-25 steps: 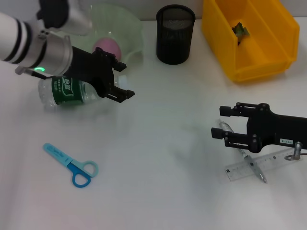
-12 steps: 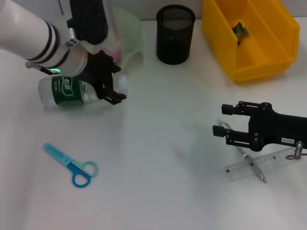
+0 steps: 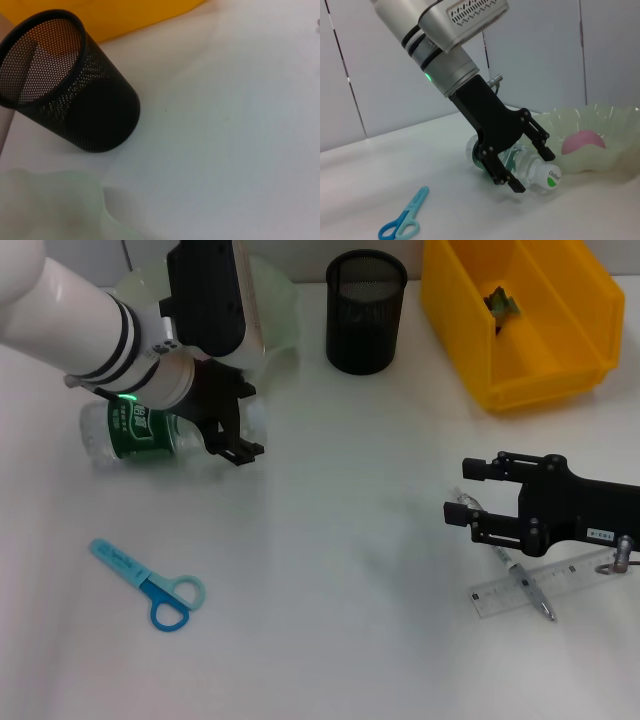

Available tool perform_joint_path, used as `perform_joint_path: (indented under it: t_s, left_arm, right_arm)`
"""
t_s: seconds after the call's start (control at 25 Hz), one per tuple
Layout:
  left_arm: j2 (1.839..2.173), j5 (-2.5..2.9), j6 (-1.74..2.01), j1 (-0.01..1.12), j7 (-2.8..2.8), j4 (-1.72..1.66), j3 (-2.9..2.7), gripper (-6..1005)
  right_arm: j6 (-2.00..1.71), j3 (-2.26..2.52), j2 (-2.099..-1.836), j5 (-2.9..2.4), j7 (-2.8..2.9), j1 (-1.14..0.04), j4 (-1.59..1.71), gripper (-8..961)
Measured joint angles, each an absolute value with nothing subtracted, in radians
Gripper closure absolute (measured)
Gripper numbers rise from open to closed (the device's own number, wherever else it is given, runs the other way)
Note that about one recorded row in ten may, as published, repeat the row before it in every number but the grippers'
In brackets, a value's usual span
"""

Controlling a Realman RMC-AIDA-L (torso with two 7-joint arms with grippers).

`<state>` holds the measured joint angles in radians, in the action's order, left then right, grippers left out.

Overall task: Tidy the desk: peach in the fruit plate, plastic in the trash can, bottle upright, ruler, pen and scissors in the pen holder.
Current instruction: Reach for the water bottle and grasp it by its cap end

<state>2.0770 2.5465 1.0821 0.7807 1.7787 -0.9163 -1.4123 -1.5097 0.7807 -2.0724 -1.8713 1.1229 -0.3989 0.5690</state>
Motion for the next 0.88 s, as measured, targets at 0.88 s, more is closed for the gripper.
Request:
perform_joint_path:
  t_s: [0.88]
  left_arm:
    - [2.079, 2.542, 1.082, 0.715, 1.804, -1.024, -1.501, 231]
  right_arm:
    - [-1.509, 0.781, -2.068, -1.871, 1.128, -0.397, 0.569, 300]
